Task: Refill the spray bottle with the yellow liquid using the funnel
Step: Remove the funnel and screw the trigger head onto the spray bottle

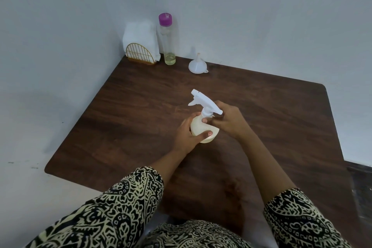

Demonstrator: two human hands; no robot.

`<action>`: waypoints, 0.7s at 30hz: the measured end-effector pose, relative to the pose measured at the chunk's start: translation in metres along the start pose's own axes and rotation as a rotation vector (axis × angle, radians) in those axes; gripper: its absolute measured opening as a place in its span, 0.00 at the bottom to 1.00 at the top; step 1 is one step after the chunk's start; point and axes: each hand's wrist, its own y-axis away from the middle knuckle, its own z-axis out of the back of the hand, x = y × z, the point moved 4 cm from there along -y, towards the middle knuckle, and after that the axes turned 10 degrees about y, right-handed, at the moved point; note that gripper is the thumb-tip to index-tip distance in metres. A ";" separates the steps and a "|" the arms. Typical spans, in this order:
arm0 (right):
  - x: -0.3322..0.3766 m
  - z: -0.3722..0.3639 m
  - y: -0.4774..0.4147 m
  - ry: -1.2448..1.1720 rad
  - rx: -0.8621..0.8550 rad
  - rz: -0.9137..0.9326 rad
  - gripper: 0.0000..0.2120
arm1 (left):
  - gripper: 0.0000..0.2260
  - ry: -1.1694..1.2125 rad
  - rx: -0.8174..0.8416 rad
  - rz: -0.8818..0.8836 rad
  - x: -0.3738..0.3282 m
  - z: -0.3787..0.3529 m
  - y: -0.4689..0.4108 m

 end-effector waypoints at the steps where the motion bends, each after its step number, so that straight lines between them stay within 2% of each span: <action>1: 0.000 0.000 -0.001 0.012 -0.026 0.002 0.15 | 0.34 0.000 -0.001 0.001 0.000 0.000 0.000; 6: 0.004 -0.001 0.002 0.194 -0.233 0.069 0.14 | 0.33 -0.004 -0.005 0.005 -0.001 0.000 0.001; 9: 0.006 -0.004 0.004 0.228 -0.264 0.071 0.15 | 0.33 -0.020 -0.007 0.010 -0.001 0.000 0.001; 11: 0.006 0.000 0.002 0.200 -0.199 0.068 0.15 | 0.33 -0.027 -0.007 0.008 0.000 0.000 0.000; 16: 0.018 0.023 -0.017 0.327 0.138 0.119 0.10 | 0.32 -0.024 0.002 -0.012 -0.001 0.001 -0.001; 19: 0.029 0.025 -0.023 0.359 0.203 0.159 0.09 | 0.32 -0.033 0.002 -0.001 -0.003 0.001 0.001; 21: 0.029 0.023 -0.023 0.344 0.198 0.110 0.12 | 0.31 -0.038 -0.002 0.000 -0.003 0.002 0.000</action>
